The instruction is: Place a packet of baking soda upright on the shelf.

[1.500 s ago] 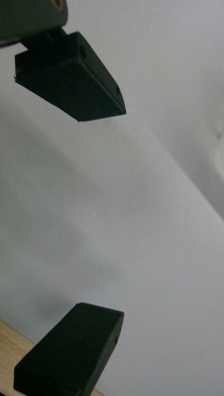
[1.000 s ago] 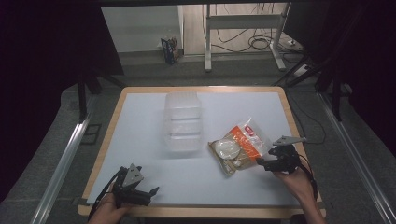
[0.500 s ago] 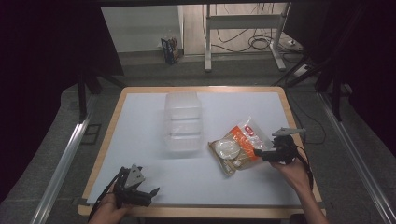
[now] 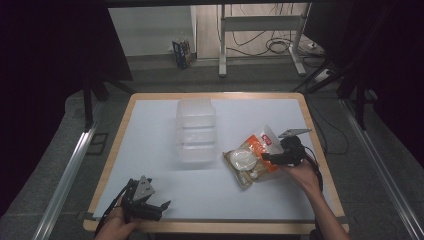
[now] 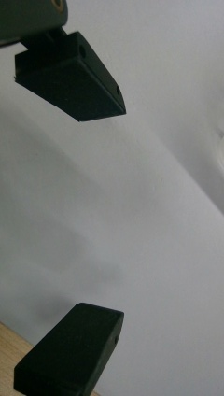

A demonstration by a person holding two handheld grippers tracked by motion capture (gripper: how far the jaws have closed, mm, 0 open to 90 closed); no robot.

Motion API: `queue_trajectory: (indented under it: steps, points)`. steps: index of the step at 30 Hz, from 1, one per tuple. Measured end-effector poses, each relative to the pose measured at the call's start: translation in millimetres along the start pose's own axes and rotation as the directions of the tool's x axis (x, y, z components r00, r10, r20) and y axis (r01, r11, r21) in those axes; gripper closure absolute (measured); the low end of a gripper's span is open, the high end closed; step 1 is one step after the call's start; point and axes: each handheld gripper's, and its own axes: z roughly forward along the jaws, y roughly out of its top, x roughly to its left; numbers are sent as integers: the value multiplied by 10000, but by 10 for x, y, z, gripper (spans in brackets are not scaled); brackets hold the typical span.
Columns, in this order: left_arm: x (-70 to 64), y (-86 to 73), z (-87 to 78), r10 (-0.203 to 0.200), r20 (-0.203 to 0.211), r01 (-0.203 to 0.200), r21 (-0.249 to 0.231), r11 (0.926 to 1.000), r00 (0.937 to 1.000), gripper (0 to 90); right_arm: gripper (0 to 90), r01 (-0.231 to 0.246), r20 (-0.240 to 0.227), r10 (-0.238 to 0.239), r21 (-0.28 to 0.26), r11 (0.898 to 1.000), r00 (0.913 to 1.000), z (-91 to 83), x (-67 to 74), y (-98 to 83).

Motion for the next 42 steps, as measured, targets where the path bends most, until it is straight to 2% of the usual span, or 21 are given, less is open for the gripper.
queue_trajectory:
  steps: [3, 6, 9, 11, 14, 15, 16, 17, 21, 23, 31, 37, 42]
  points:
    - [-1, 1, 2, 1, 6, -1, 8, 10000, 10000, 44, 400, -25, -55, 25, 57, 10000, 10000, 27, -5, 23]
    - [0, 0, 1, -4, 1, 4, 1, 10000, 10000, 44, 441, -228, -350, 232, 125, 9997, 9991, 80, -19, 51]
    - [-1, 1, 2, 3, 9, -3, 6, 10000, 10000, 44, 504, -161, -312, 169, 249, 9996, 9994, 128, -7, 81]
    - [-1, 1, 2, 9, 6, -9, 6, 10000, 10000, 44, 576, -43, -239, 50, 299, 9995, 9997, 146, 2, 100]
    - [1, 0, 2, 1, 8, -1, 7, 10000, 10000, 44, 762, 38, 204, -47, 447, 9990, 9998, 146, 4, 118]
    - [1, 0, 2, -5, 2, 5, 11, 10000, 10000, 44, 839, 9, 234, -19, 410, 9992, 9997, 133, -8, 124]
    - [0, 1, 2, -2, 6, 2, 13, 10000, 10000, 44, 876, -138, 197, 132, 323, 9994, 9997, 109, -20, 132]
    - [-1, 1, 2, 7, 3, -7, 12, 10000, 10000, 44, 881, -282, -11, 282, 156, 9995, 9996, 74, -30, 143]
    - [-4, 3, 3, 65, -5, -65, 49, 10000, 10000, 44, 882, -96, -44, 96, 22, 10000, 9999, 16, 18, 172]
    - [-3, 2, 3, 50, -15, -50, 46, 10000, 10000, 44, 882, -147, -166, 145, -131, 9998, 9998, -32, 54, 203]
    - [-1, 1, 2, 13, -6, -13, 28, 10000, 10000, 44, 883, -63, -973, 5, -594, 9982, 9953, -196, 201, 333]
    - [-2, 1, 1, 41, -10, -41, 32, 10000, 10000, 44, 884, 362, -1315, -466, -805, 9961, 9902, -273, 387, 460]
    - [8, -3, -3, -49, 33, 49, -11, 10000, 10000, 44, 884, 605, -1497, -717, -781, 9951, 9861, -295, 537, 578]
